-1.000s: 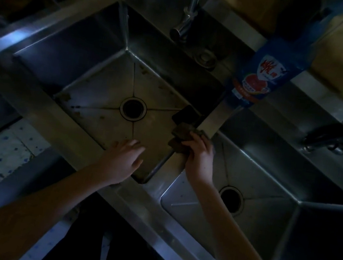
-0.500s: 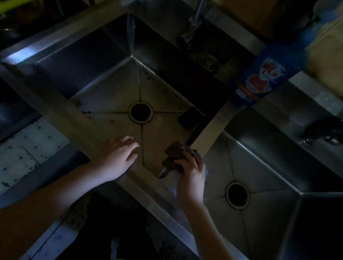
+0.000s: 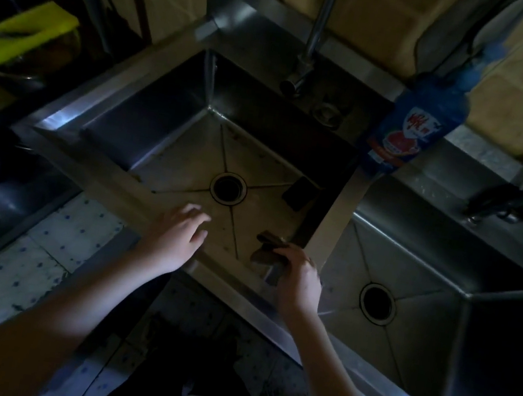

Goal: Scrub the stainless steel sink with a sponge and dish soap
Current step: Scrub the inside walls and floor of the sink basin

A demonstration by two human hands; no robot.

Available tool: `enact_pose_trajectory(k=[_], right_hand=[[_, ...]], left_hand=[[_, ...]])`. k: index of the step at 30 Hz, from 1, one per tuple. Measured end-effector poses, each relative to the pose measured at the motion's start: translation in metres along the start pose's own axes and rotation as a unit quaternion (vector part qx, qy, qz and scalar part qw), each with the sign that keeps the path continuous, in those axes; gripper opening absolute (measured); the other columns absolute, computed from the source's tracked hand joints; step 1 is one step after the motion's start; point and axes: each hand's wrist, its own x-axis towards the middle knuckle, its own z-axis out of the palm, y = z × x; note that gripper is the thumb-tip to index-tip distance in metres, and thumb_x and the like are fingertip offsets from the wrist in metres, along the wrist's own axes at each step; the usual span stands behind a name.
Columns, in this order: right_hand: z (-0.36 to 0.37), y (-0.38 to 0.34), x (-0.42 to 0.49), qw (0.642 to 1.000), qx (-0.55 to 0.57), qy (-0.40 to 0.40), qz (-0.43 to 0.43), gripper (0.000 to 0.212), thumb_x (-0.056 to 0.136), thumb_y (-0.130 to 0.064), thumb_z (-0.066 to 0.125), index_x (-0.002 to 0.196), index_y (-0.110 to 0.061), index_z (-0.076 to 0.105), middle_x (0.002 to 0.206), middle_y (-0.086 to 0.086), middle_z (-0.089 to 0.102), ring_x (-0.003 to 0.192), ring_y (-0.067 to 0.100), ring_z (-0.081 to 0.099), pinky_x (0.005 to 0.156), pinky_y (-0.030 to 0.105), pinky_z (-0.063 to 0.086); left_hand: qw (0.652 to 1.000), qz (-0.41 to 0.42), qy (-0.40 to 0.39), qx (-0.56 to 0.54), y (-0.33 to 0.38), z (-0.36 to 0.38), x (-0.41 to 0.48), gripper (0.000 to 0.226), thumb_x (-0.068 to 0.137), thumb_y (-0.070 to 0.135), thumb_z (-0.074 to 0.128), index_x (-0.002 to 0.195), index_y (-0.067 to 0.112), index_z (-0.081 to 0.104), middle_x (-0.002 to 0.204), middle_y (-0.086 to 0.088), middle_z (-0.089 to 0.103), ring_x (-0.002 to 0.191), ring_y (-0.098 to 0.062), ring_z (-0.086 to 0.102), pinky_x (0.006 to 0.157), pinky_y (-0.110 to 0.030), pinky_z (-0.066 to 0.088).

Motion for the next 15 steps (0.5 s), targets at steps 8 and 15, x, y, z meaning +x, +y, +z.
enact_pose_trajectory(k=[8, 15], right_hand=[[0.013, -0.042, 0.01, 0.999, 0.05, 0.017, -0.014, 0.047, 0.08, 0.009, 0.053, 0.112, -0.023, 0.066, 0.114, 0.003, 0.065, 0.1, 0.024, 0.063, 0.079, 0.038, 0.055], [0.038, -0.069, 0.013, 0.998, 0.055, 0.026, 0.018, 0.049, 0.08, 0.01, 0.053, 0.115, -0.024, 0.063, 0.118, 0.001, 0.063, 0.104, 0.021, 0.061, 0.08, 0.034, 0.054]], left_hand=[[1.0, 0.001, 0.002, 0.004, -0.048, -0.029, 0.001, 0.033, 0.094, 0.026, 0.051, 0.125, 0.018, 0.055, 0.137, -0.005, 0.046, 0.124, -0.026, 0.046, 0.101, -0.04, 0.041], [1.0, 0.007, -0.012, 0.023, -0.092, -0.041, 0.001, 0.034, 0.094, 0.029, 0.05, 0.126, 0.019, 0.054, 0.137, -0.006, 0.046, 0.127, -0.028, 0.042, 0.106, -0.045, 0.035]])
